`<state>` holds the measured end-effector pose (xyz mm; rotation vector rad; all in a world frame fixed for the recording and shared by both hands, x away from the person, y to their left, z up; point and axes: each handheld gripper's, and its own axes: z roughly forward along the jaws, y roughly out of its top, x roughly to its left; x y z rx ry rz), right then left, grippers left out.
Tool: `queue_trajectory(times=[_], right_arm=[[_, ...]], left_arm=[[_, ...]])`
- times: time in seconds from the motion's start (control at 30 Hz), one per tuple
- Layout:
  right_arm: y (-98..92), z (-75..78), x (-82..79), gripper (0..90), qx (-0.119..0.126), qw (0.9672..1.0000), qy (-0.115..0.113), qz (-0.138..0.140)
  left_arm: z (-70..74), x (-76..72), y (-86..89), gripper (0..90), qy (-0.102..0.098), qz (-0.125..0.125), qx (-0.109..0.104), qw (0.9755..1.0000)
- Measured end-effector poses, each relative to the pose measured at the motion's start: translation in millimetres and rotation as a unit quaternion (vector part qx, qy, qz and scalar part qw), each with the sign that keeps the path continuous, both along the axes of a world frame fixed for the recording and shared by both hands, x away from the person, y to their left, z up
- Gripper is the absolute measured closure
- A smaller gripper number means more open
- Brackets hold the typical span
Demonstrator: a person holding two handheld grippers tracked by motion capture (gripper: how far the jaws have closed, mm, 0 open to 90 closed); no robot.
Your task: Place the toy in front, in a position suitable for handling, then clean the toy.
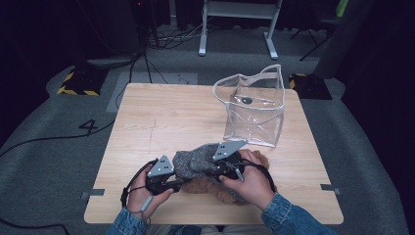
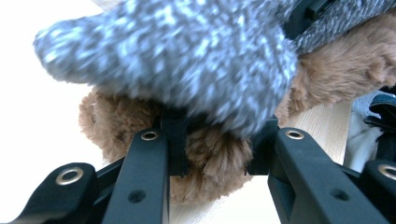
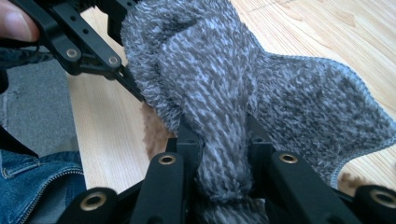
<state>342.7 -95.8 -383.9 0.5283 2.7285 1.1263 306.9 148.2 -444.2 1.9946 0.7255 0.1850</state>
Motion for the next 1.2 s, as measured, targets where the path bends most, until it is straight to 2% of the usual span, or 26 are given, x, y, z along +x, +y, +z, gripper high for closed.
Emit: queue_trajectory(times=[0.17, 0.2, 0.27, 0.43, 0.47, 0.53, 0.6, 0.73, 0.83, 1.2], right_arm=[[-14.6, 4.6, -0.7, 75.1, 0.001, 0.9998, -0.001, -0.018], [-19.0, 4.9, 0.0, 75.2, 0.0, 0.9998, -0.005, -0.02], [-27.5, 5.2, -1.5, 75.2, 0.001, 0.9994, 0.002, -0.035], [-50.2, 2.8, -2.0, 75.2, -0.01, 0.9988, -0.003, -0.047], [-53.4, 2.9, -3.4, 75.2, -0.004, 0.9985, 0.003, -0.055], [-61.7, 4.1, -4.3, 75.2, -0.006, 0.9983, -0.001, -0.059], [-70.3, 5.5, -5.3, 75.2, -0.01, 0.9977, -0.007, -0.066], [-87.2, 5.7, -7.1, 75.2, -0.007, 0.9965, 0.001, -0.084], [-100.0, 4.8, -8.5, 75.1, -0.006, 0.9954, 0.003, -0.096], [-143.6, -4.5, -17.3, 75.1, 0.0, 0.9908, 0.012, -0.135]], left_arm=[[0.5, -0.4, 1.0, 68.6, -0.002, 0.002, 0.003, 1.0], [0.5, 0.0, 1.4, 68.9, -0.002, 0.0, 0.001, 1.0], [0.5, 0.5, 1.9, 69.4, 0.001, 0.001, 0.0, 1.0], [0.4, 0.7, 2.5, 69.7, 0.001, 0.004, -0.004, 1.0], [0.8, 0.7, 3.0, 69.7, 0.001, 0.003, -0.002, 1.0], [1.1, 0.8, 3.4, 69.7, -0.001, 0.003, 0.0, 1.0], [1.0, 0.9, 3.3, 69.7, 0.001, 0.003, -0.003, 1.0], [1.0, 1.7, 3.8, 69.7, -0.003, 0.004, -0.001, 1.0], [0.8, 1.3, 3.6, 69.6, 0.002, 0.002, -0.004, 1.0], [1.1, 0.8, 3.5, 69.2, 0.003, 0.001, -0.006, 1.0]])
